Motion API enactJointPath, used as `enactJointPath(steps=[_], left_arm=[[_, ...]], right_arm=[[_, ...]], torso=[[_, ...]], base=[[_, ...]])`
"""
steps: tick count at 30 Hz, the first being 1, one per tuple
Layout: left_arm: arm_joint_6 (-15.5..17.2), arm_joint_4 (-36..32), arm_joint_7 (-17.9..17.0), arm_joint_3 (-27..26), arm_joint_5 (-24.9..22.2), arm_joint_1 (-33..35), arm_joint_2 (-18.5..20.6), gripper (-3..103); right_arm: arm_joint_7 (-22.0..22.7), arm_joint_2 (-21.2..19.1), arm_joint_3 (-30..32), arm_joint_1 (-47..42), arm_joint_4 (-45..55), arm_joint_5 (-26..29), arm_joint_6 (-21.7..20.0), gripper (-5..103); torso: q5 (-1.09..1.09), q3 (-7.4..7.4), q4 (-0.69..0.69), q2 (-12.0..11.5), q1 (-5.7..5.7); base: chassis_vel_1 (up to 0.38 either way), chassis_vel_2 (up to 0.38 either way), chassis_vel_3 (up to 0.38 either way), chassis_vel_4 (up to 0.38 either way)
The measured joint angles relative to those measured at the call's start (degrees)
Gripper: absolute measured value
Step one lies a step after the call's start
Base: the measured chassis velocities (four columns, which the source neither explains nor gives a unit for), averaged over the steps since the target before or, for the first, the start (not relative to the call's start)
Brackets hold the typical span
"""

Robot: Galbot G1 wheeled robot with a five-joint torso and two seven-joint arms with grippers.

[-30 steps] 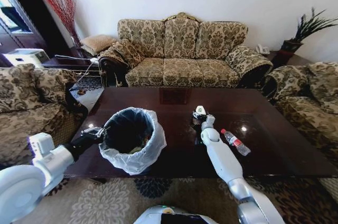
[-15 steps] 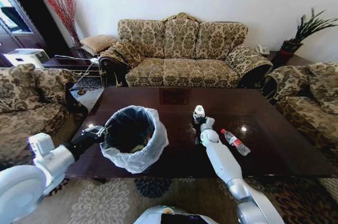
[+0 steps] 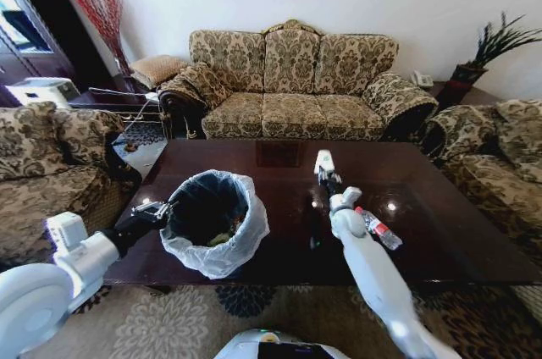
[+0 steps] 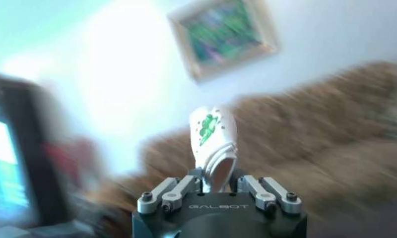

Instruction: Move to the front of the table and place the trash on the table into the trash bin.

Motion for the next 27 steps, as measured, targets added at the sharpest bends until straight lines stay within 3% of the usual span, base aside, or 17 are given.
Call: enactJointPath(steps=[6,8,15,21,24,26,27], left_arm=[[0.0,1.7,-0.6,-1.0,-2.0,-0.2,4.7,1],[0.0,3.1,-0.9,-1.1,-2.9,-0.4,7.1,1],[0.2,2.3,-1.2,-0.7,-3.5,-0.8,8.2,1],[0.2,1.3,-1.2,-1.0,-3.6,-0.8,7.6,1],[0.2,0.5,-1.2,-0.9,-3.6,-0.7,6.7,1],[0.2,0.4,-1.2,-0.8,-3.6,-0.6,6.5,1],[0.3,0.3,-1.1,-0.7,-3.6,-0.6,6.4,1]], right_arm=[[-0.2,-4.2,-3.4,-2.4,17.4,7.6,-2.6,8],[-1.2,-6.8,-8.4,-5.8,27.5,9.6,-3.5,2],[-3.9,-8.2,-17.7,-8.8,31.3,5.8,-3.6,0],[-6.4,-8.6,-21.9,-7.7,29.1,1.6,-3.1,-1],[-7.2,-8.1,-23.1,-6.6,27.7,0.8,-2.5,15],[-7.3,-8.1,-23.3,-6.4,27.4,0.6,-2.4,15],[-7.3,-8.1,-23.5,-6.2,27.1,0.5,-2.3,26]], torso=[[0.02,0.0,-0.02,0.0,0.0],[0.01,0.0,-0.02,0.0,0.0],[0.03,0.0,-0.01,0.0,0.0],[0.02,0.01,0.0,0.0,0.0],[0.03,0.01,0.0,0.0,0.0],[0.02,0.01,0.0,0.0,0.0],[0.02,0.01,0.0,0.0,0.0]], base=[[0.0,0.0,0.0,0.0],[0.0,0.0,0.0,0.0],[0.0,0.0,0.0,0.0],[0.0,0.0,0.0,0.0],[0.0,0.0,0.0,0.0],[0.0,0.0,0.0,0.0],[0.0,0.0,0.0,0.0]])
